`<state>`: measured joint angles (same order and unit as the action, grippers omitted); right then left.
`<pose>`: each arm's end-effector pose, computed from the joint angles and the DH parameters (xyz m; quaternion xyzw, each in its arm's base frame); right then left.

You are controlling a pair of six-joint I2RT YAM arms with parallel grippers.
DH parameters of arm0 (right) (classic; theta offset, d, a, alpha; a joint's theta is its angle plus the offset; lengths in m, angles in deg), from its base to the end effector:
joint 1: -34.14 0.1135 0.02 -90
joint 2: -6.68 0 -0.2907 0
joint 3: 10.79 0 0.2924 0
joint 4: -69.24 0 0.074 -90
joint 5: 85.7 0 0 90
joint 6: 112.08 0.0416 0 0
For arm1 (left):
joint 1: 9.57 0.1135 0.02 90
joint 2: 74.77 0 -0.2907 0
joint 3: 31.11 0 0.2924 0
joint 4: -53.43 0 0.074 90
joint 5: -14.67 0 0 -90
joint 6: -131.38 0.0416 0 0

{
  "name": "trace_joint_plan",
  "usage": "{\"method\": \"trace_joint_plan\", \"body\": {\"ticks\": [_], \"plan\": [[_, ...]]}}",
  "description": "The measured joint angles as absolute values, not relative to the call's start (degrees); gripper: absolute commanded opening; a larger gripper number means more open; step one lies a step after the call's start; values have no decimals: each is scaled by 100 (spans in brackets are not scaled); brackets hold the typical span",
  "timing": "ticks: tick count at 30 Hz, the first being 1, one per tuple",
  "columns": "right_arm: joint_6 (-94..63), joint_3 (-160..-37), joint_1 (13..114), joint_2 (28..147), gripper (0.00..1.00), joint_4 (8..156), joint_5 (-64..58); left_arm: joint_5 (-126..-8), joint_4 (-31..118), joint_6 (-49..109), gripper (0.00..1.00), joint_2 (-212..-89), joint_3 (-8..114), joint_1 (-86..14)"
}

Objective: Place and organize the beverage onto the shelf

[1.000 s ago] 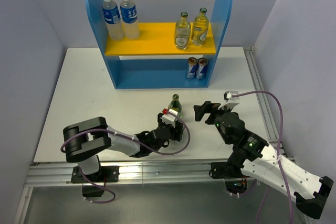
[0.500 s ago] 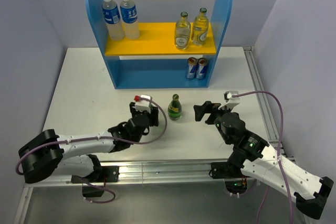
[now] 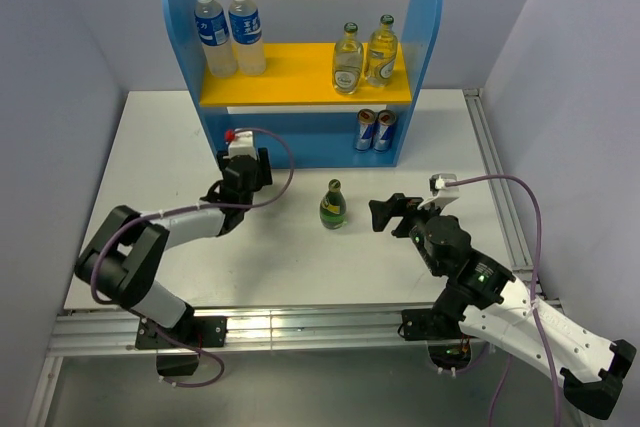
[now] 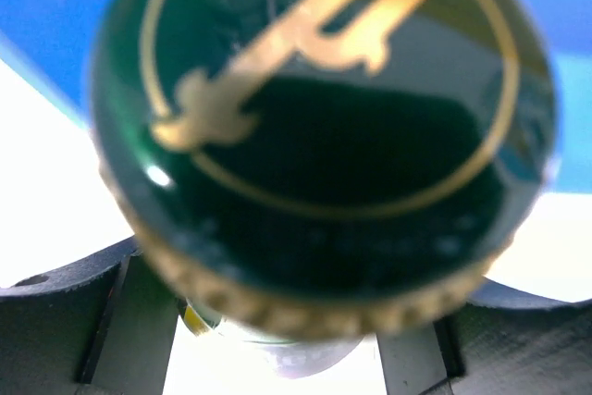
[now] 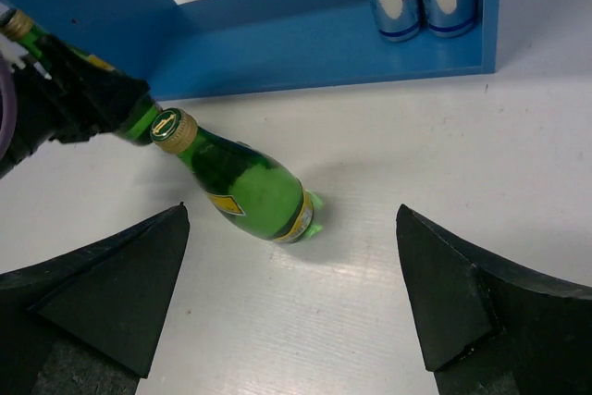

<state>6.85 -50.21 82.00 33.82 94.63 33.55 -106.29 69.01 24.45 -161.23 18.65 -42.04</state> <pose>0.1187 0.1009 0.2833 0.0302 0.7733 0.2187 0.5943 0.2973 -0.1638 0.1894 -0.0421 0.8079 -0.0278 0.5871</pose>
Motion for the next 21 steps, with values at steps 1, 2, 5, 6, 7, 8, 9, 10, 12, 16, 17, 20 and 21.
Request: {"method": "trace_joint_plan", "body": {"ticks": [1,2,5,6,7,8,9,10,12,16,17,20,21], "plan": [[685,-5021,8200,3382,100,9460,3355,-10546,6960,2458,0,-16245,1963,-4117],[685,-5021,8200,3382,100,9460,3353,-10449,7023,2469,0,-16394,2090,-3996],[685,-5021,8200,3386,100,9452,3347,-10207,7158,2489,0,-16809,2466,-3728],[685,-5021,8200,3388,100,9447,3342,-10135,7217,2508,0,-16980,2617,-3616],[685,-5021,8200,3393,100,9443,3340,-10067,7246,2524,0,-17093,2715,-3550],[685,-5021,8200,3397,100,9441,3340,-10008,7311,2537,0,-17227,2811,-3476],[685,-5021,8200,3404,100,9441,3338,-9947,7392,2548,0,-17369,2903,-3395],[685,-5021,8200,3412,100,9439,3340,-9894,7419,2550,0,-17493,2988,-3330],[685,-5021,8200,3432,100,9441,3340,-9815,7515,2557,0,-17806,3191,-3207],[683,-5021,8200,3476,100,9436,3340,-9763,7596,2583,0,-18201,3502,-3067],[683,-5021,8200,3487,100,9436,3340,-9750,7633,2585,0,-18306,3611,-3050],[683,-5021,8200,3517,100,9434,3340,-9772,7716,2589,1,-18538,3856,-3048],[683,-5021,8200,3526,100,9432,3340,-9772,7722,2589,4,-18623,3963,-3048]]}}
